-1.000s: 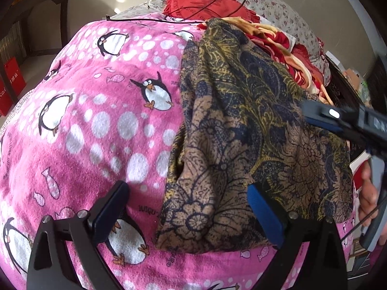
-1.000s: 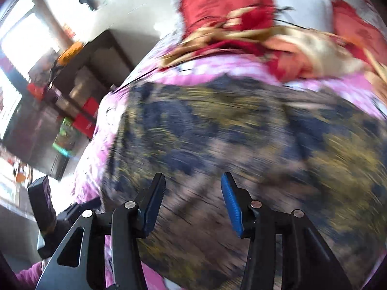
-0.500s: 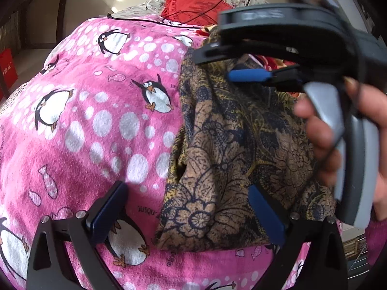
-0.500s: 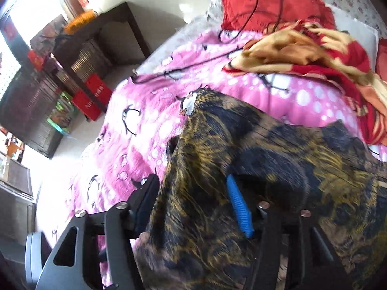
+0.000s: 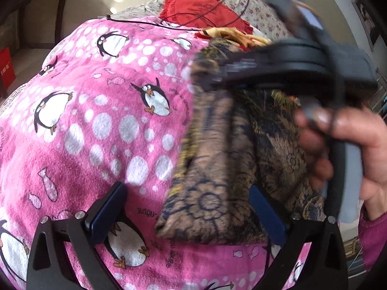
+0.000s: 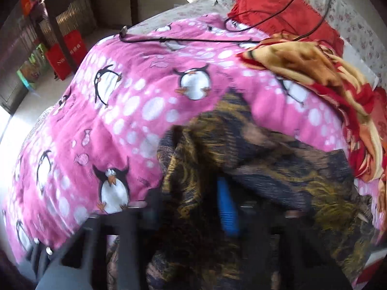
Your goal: Fold small clothes
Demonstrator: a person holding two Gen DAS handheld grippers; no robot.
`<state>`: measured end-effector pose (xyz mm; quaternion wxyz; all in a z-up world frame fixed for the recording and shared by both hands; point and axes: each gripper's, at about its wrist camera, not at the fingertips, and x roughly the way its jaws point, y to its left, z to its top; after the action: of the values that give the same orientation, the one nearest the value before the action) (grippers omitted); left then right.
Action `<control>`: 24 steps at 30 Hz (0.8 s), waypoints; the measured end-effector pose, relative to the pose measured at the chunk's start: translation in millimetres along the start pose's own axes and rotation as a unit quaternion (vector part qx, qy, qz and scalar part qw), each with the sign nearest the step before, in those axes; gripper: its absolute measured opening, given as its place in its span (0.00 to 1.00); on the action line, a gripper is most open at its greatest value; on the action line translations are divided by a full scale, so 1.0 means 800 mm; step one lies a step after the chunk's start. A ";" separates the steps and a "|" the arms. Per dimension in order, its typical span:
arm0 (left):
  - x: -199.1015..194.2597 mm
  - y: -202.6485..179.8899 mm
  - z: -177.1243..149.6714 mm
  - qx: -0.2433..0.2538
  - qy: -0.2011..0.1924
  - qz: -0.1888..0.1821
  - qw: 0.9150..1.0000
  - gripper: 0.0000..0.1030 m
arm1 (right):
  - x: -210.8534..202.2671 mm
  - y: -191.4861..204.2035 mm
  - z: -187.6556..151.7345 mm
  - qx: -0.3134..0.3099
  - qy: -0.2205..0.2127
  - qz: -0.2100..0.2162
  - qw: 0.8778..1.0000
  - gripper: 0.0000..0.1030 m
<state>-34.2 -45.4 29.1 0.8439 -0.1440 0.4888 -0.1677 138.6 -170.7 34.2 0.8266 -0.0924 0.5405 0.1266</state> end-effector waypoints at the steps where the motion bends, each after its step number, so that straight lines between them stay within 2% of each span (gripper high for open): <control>1: 0.000 -0.002 0.003 -0.003 -0.004 0.003 1.000 1.00 | -0.008 -0.012 -0.001 0.015 -0.005 0.025 1.000 0.09; 2: -0.001 -0.004 0.006 -0.001 -0.007 0.008 1.000 1.00 | -0.022 -0.025 -0.005 0.031 -0.017 0.059 0.998 0.09; 3: -0.002 -0.007 0.010 0.007 -0.011 0.014 1.000 1.00 | -0.028 -0.030 -0.007 0.039 -0.022 0.075 0.996 0.08; 7: 0.002 -0.020 0.020 0.024 -0.017 0.005 1.000 1.00 | -0.060 -0.054 -0.021 0.062 -0.044 0.115 0.991 0.08; 9: 0.011 -0.026 0.021 0.027 0.002 -0.008 1.000 0.90 | -0.070 -0.064 -0.024 0.071 -0.050 0.129 0.988 0.08; 10: 0.014 -0.030 0.021 0.029 0.009 -0.014 0.999 0.69 | -0.075 -0.067 -0.027 0.073 -0.052 0.134 0.987 0.08; 11: 0.016 -0.034 0.019 0.029 0.019 -0.028 0.999 0.42 | -0.078 -0.071 -0.031 0.075 -0.053 0.135 0.986 0.08; 13: 0.017 -0.041 0.017 0.024 0.027 -0.053 0.998 0.20 | -0.081 -0.075 -0.037 0.078 -0.050 0.141 0.986 0.08; 16: 0.012 -0.052 0.012 0.022 0.016 -0.074 0.997 0.14 | -0.079 -0.079 -0.041 0.080 -0.044 0.141 0.986 0.09; 17: 0.009 -0.057 0.009 0.026 0.012 -0.081 0.996 0.13 | -0.078 -0.080 -0.040 0.086 -0.045 0.138 0.986 0.12; 19: 0.007 -0.065 0.007 0.034 0.006 -0.080 0.996 0.12 | -0.073 -0.077 -0.032 0.089 -0.041 0.125 0.987 0.30; 20: 0.006 -0.068 0.006 0.038 0.005 -0.079 0.996 0.12 | -0.070 -0.073 -0.027 0.086 -0.040 0.115 0.989 0.43; 24: 0.007 -0.077 0.007 0.040 0.005 -0.079 0.996 0.12 | -0.059 -0.042 -0.009 0.040 -0.026 0.097 0.994 0.49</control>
<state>-35.6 -102.6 52.8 0.8308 -0.1476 0.4728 -0.2537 124.7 -209.8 74.9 0.8273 -0.0032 0.5298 0.1865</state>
